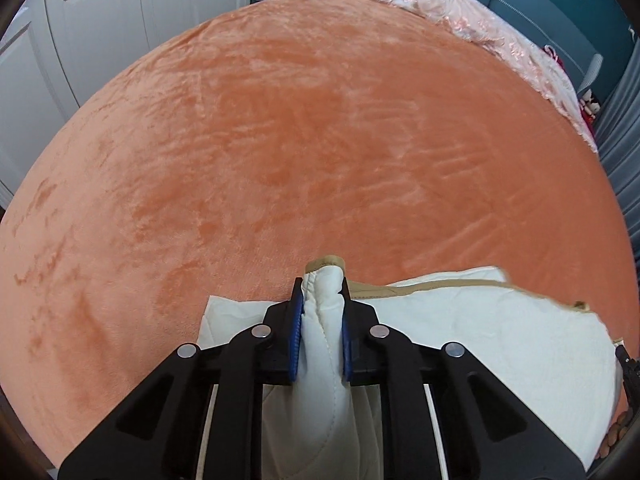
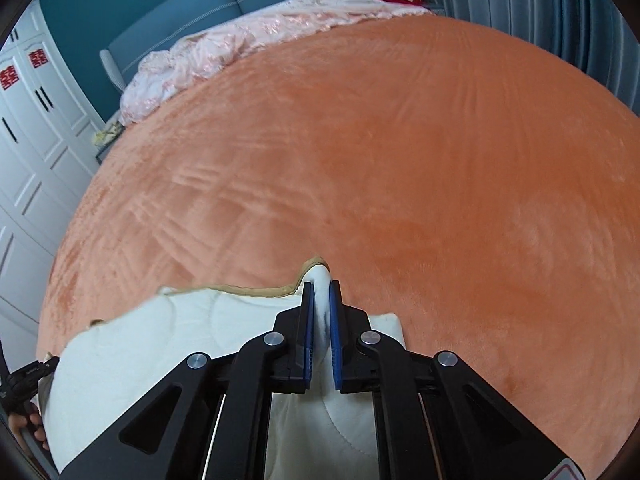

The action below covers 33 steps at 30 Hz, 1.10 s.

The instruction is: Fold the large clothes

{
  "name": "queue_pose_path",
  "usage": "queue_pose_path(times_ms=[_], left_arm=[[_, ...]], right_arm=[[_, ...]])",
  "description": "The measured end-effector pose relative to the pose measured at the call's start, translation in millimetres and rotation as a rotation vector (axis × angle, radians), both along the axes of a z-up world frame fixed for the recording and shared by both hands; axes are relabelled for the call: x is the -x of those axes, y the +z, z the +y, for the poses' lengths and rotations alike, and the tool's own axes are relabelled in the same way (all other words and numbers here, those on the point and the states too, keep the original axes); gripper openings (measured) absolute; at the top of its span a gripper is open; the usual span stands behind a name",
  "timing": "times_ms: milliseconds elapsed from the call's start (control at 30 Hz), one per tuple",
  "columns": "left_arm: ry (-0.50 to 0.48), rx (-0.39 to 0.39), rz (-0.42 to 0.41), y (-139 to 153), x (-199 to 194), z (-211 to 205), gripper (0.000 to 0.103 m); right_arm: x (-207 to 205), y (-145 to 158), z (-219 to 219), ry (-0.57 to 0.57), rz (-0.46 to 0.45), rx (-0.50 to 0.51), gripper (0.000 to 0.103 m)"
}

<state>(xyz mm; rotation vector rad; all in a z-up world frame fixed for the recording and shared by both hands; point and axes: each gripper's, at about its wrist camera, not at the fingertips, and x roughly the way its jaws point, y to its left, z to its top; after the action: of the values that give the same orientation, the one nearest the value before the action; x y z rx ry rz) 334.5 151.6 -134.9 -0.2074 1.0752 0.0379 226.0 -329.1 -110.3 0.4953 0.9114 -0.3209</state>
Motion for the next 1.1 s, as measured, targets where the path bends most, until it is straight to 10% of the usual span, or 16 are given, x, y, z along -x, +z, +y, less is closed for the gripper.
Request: queue_pose_path(times_ms=[667, 833, 967, 1100], left_arm=[[0.014, -0.104, -0.066, -31, 0, -12, 0.019], [0.148, -0.108, -0.14, 27, 2, 24, 0.051], [0.226, -0.183, -0.255, 96, 8, 50, 0.049], [0.103, -0.057, -0.296, 131, 17, 22, 0.039]], right_arm=[[-8, -42, 5, -0.018, 0.003, 0.035, 0.012], [8, -5, -22, -0.185, -0.058, 0.059, 0.033], [25, 41, -30, -0.246, -0.14, 0.057, 0.034], [9, 68, 27, -0.014, -0.186, 0.037, 0.033]])
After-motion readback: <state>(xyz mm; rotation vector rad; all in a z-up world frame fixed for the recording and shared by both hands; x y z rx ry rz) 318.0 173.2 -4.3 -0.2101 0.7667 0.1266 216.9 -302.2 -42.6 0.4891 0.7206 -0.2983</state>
